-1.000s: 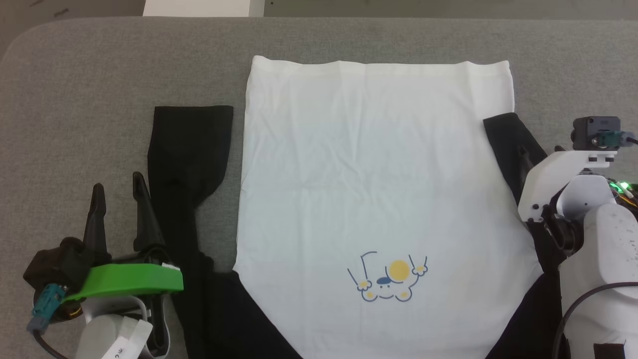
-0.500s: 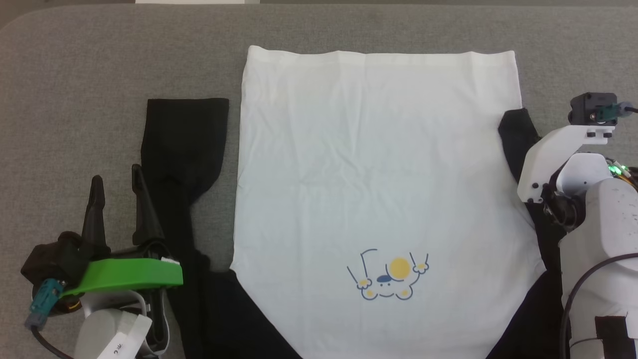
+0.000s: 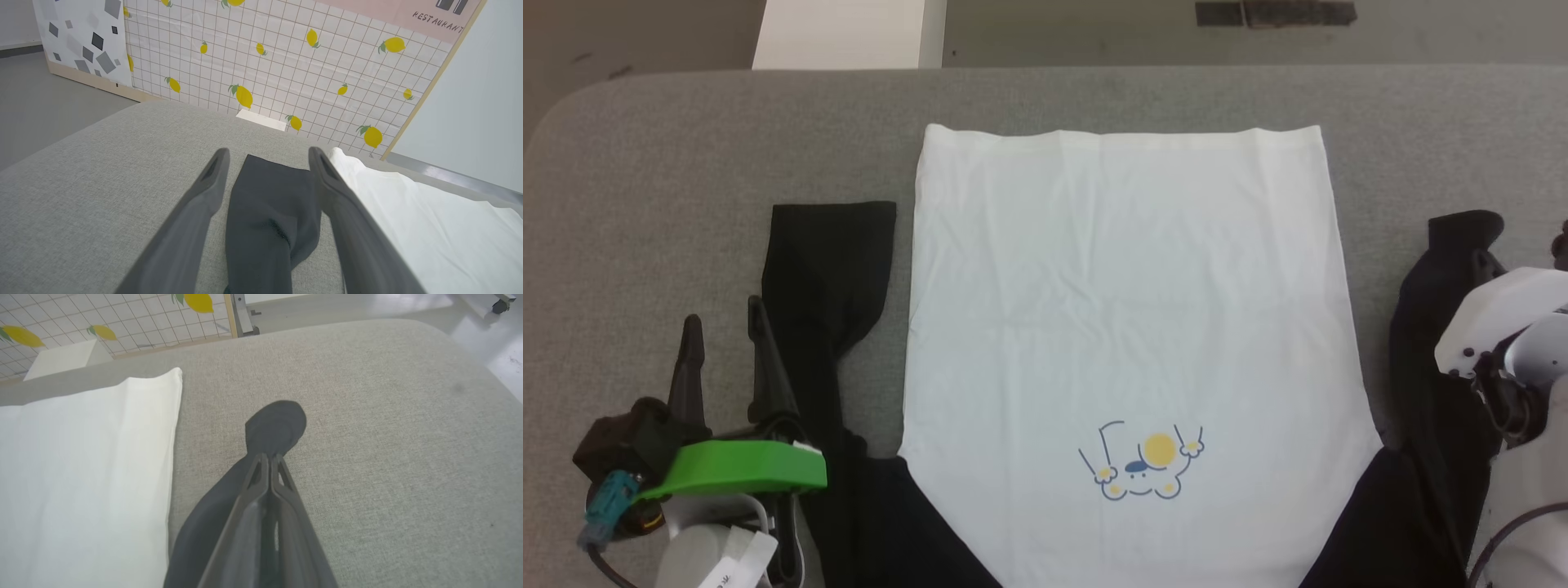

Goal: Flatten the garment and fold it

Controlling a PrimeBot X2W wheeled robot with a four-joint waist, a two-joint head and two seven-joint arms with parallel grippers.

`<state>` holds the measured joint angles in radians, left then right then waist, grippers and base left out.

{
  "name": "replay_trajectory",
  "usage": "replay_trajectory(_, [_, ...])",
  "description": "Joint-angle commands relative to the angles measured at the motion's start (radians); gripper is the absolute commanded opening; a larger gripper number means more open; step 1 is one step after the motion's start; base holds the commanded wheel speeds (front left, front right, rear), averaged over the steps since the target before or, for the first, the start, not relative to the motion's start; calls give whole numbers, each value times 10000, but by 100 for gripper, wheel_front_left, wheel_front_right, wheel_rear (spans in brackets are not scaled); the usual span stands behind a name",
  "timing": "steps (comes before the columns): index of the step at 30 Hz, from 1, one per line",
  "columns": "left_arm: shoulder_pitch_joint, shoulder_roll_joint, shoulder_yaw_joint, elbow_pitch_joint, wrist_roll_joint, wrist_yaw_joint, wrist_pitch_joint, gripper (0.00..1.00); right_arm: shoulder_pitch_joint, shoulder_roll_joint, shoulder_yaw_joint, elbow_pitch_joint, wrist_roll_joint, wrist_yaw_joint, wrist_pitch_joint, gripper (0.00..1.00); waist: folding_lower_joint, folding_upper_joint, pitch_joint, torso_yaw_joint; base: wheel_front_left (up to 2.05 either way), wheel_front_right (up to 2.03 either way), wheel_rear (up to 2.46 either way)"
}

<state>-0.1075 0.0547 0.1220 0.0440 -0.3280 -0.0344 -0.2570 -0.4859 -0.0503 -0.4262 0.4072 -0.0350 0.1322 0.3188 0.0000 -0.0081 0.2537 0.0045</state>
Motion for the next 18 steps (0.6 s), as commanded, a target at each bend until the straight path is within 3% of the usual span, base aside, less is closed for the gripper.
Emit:
replay_trajectory(1, [197,-43,-21,10,-9,25,-47,100,298,1,123,-467,125,-15,-57,0,0,79,-365,-122,0,0,0])
replay_trajectory(8, [529,-44,-86,76,-97,87,-47,100,1891,1,1576,-4022,801,-15,725,0,0,79,-874,-190,0,0,0])
replay_trajectory(13, [649,-44,-139,108,-124,110,-47,100,2984,1,3376,-6657,1243,-15,1687,0,0,79,-1053,-193,0,0,0])
replay_trajectory(18, [620,-44,-188,127,-152,83,-47,100,3420,1,5548,-7541,1476,-15,2296,0,0,79,-1051,-104,0,0,0])
